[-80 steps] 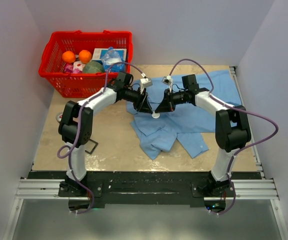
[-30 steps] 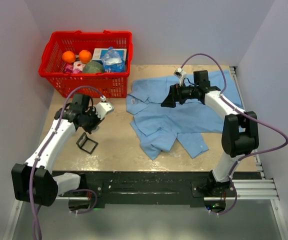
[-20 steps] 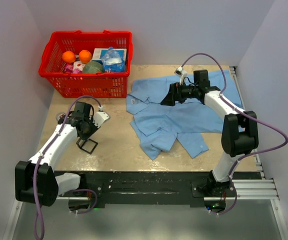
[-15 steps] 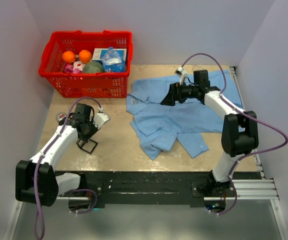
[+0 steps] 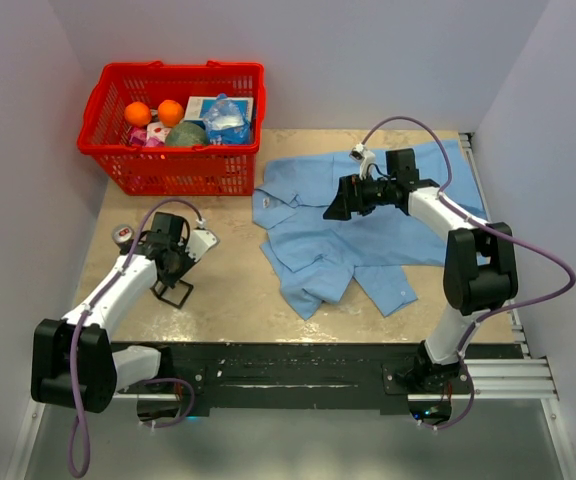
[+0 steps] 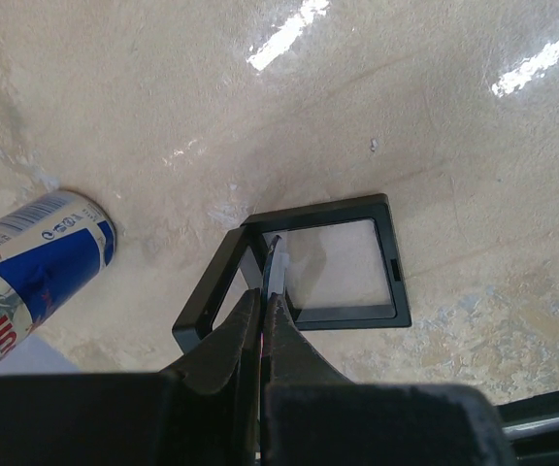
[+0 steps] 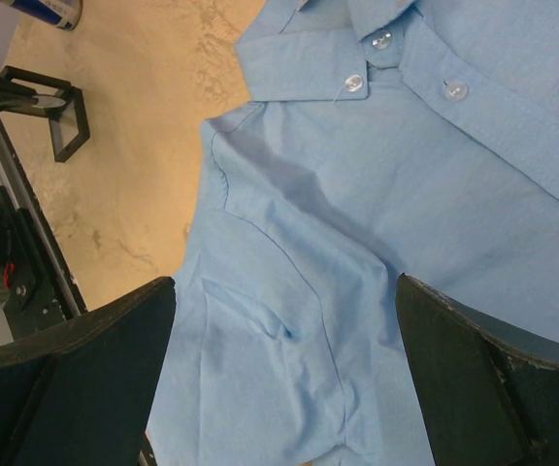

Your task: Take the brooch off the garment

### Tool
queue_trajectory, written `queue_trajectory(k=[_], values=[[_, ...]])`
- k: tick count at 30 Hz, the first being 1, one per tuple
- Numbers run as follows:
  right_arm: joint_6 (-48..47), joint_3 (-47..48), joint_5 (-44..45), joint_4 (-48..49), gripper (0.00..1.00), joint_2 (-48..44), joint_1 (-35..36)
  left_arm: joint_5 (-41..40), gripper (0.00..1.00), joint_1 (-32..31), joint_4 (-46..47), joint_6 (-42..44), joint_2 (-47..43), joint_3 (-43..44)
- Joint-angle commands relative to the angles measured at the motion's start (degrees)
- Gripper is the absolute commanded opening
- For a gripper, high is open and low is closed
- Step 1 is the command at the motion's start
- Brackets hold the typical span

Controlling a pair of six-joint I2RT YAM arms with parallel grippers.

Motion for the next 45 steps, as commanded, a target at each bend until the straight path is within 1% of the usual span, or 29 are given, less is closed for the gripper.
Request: queue_trajectory(k=[1, 9, 16, 24, 38, 45], values=[[-0.75, -0.22, 0.77, 0.65, 0.99, -3.38, 0.13, -0.61, 0.00, 0.27, 1.37, -0.07, -0.85, -0.82], [-0.75, 0.30, 0.51, 0.48, 0.99, -2.51, 0.22, -0.08, 0.00, -1.31, -0.48, -0.25, -2.70, -0.91], [-0.75, 0.57, 0.33, 0.57, 0.99, -1.71, 0.13, -1.40, 0.00, -2.10, -2.59, -3.06, -3.49, -0.30], [-0.75, 1.62, 0.16, 0.48, 0.99, -1.01, 0.22, -3.95, 0.00, -3.07, -1.54, -2.98, -3.67, -2.23], [-0.75, 1.27, 0.16, 0.30, 0.99, -1.27, 0.22, -5.53, 0.00, -3.86, 2.07, -1.31, -2.53, -4.25], [-0.75, 0.83, 0.33, 0.13, 0.99, -1.45, 0.13, -5.62, 0.00, -4.47, 1.37, -1.22, -2.17, -2.76]])
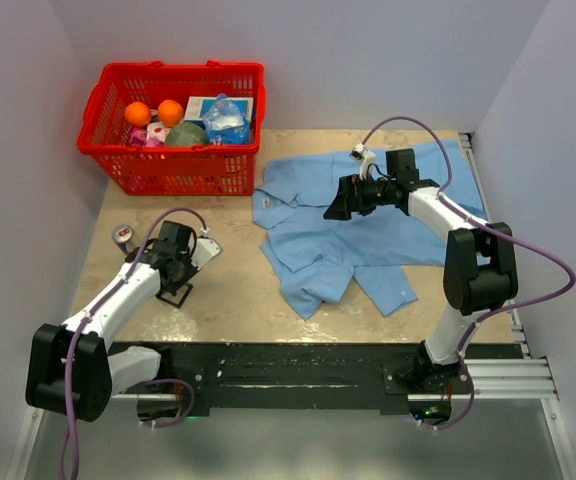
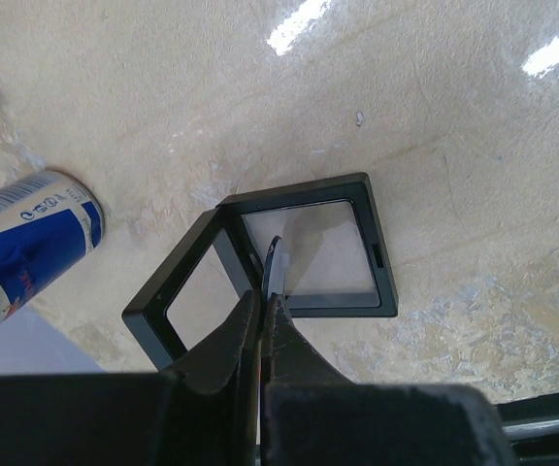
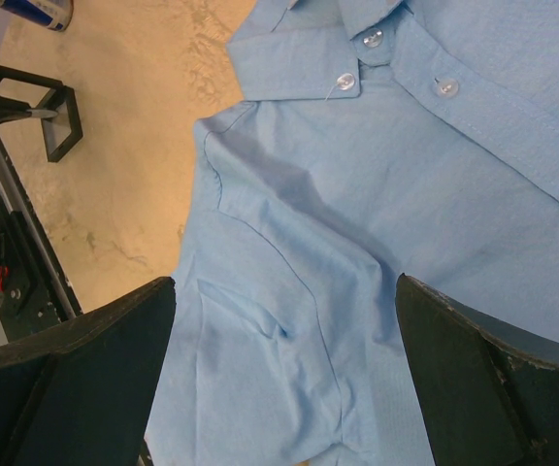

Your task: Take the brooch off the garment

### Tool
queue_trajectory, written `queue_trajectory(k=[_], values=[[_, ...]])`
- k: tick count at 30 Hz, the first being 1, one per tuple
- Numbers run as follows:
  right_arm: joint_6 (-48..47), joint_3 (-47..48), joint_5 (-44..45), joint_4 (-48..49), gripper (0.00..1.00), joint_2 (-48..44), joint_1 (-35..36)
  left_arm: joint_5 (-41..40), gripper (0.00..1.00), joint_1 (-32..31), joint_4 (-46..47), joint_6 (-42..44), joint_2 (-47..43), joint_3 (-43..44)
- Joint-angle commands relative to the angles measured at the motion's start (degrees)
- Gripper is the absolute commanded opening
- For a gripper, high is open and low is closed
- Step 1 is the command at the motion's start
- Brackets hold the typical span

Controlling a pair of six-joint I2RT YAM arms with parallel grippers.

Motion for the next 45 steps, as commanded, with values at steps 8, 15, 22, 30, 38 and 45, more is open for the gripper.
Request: queue_trajectory(k=[8, 15, 22, 30, 38, 45], values=[[-2.33, 0.74, -0.65, 0.76, 0.99, -1.19, 0.13, -3.08, 0.00, -0.87, 1.76, 1.26, 0.89, -0.93], [-2.51, 0.74, -0.39, 0.76, 0.99, -1.19, 0.13, -3.96, 0.03, -1.66, 2.90, 2.05, 1.24, -3.04], [-2.60, 0.21, -0.21, 0.76, 0.99, -1.71, 0.13, -3.25, 0.22, -1.92, 2.12, 1.35, 1.33, -3.04], [-2.77, -0.40, -0.03, 0.85, 0.99, -2.15, 0.13, -2.29, 0.42, -2.10, -0.35, -0.06, 0.19, -2.51], [-2.77, -0.31, -0.03, 0.76, 0.99, -2.06, 0.13, 7.10, 0.43, -2.19, -3.16, -0.15, 0.01, -0.59], [-3.12, 0.04, 0.05, 0.32, 0.99, -2.15, 0.22, 7.38, 0.43, -2.28, -1.66, -0.68, 0.98, 0.82]])
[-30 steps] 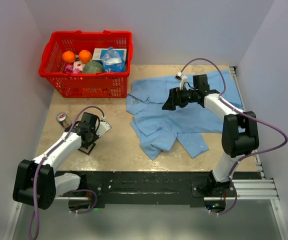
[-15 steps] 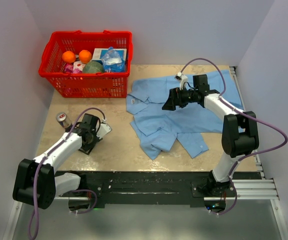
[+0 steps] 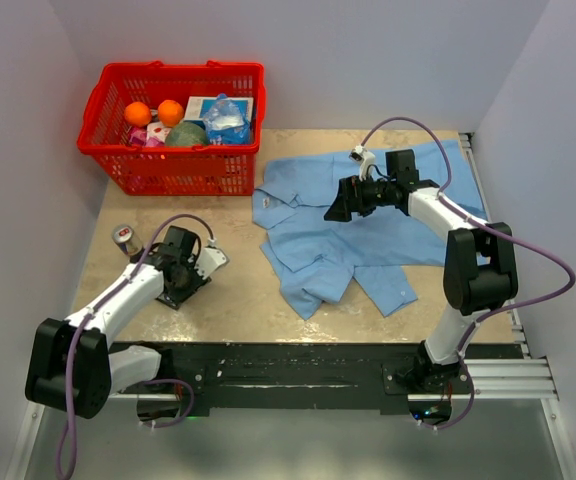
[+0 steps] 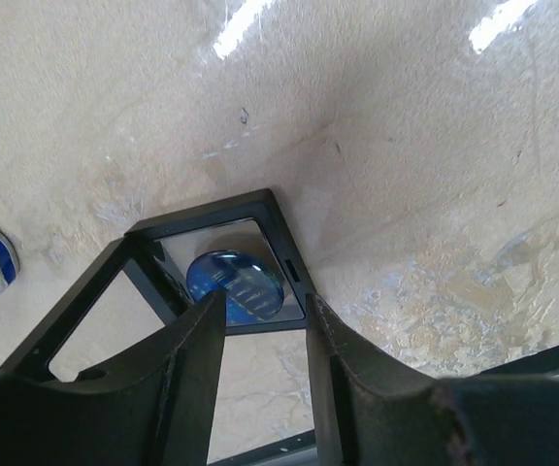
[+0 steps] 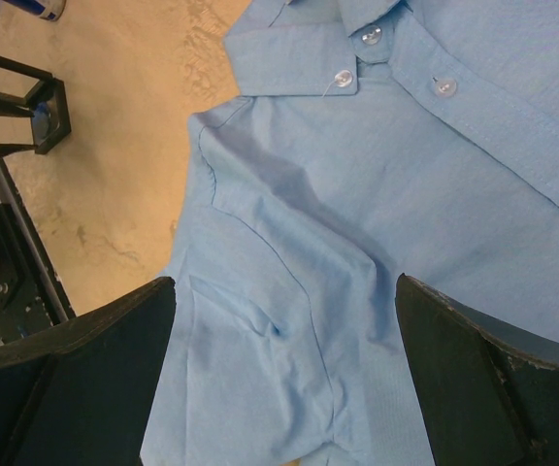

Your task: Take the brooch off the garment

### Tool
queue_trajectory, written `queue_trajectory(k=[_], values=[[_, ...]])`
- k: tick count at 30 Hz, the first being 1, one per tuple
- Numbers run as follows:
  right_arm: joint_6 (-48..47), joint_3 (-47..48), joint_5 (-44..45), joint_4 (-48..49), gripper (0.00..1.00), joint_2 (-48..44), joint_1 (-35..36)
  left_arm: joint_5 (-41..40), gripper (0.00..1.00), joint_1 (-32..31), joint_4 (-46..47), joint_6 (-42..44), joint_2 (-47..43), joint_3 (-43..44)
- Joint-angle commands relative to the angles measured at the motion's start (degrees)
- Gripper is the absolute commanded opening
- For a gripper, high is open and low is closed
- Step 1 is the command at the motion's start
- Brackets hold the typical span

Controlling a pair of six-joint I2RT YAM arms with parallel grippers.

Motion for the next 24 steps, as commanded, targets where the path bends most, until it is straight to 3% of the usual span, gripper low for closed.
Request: queue_trajectory(k=[1, 4, 7, 11, 13, 15, 20, 24], values=[[-1.51, 0.56, 0.18, -0.03, 0.99, -2.07, 0.13, 2.14, 0.43, -0.35, 0.59, -0.61, -0.16, 3.27], [-2.21, 1.09, 0.80, -0.99, 0.99, -2.24, 0.04, 9.23, 0.46, -0.35, -0.47, -0.35, -0.42, 6.86], [-1.25, 2.75, 7.28, -1.61, 0.99, -2.33, 0.04, 18.38, 0.51, -1.14, 1.19, -0.35, -0.16, 10.55], [0.24, 6.62, 24.20, -3.02, 0.99, -2.77, 0.13, 23.57, 0.59, -2.46, 5.85, -3.06, 5.28, 17.06], [2.42, 9.33, 30.12, -2.49, 0.99, -2.51, 0.13, 24.20, 0.78, -2.81, 8.22, -4.38, 9.13, 22.07], [3.76, 11.89, 36.55, -2.32, 0.99, -2.59, 0.04, 25.07, 0.83, -2.90, 9.72, -6.14, 11.87, 27.85], [0.96, 14.71, 39.03, -2.40, 0.99, -3.56, 0.04, 27.36, 0.99, -2.90, 11.83, -9.04, 21.10, 39.47], [-2.56, 16.99, 40.08, -2.40, 0.99, -4.26, 0.04, 29.12, 0.99, -2.90, 12.54, -12.12, 26.81, 50.79]])
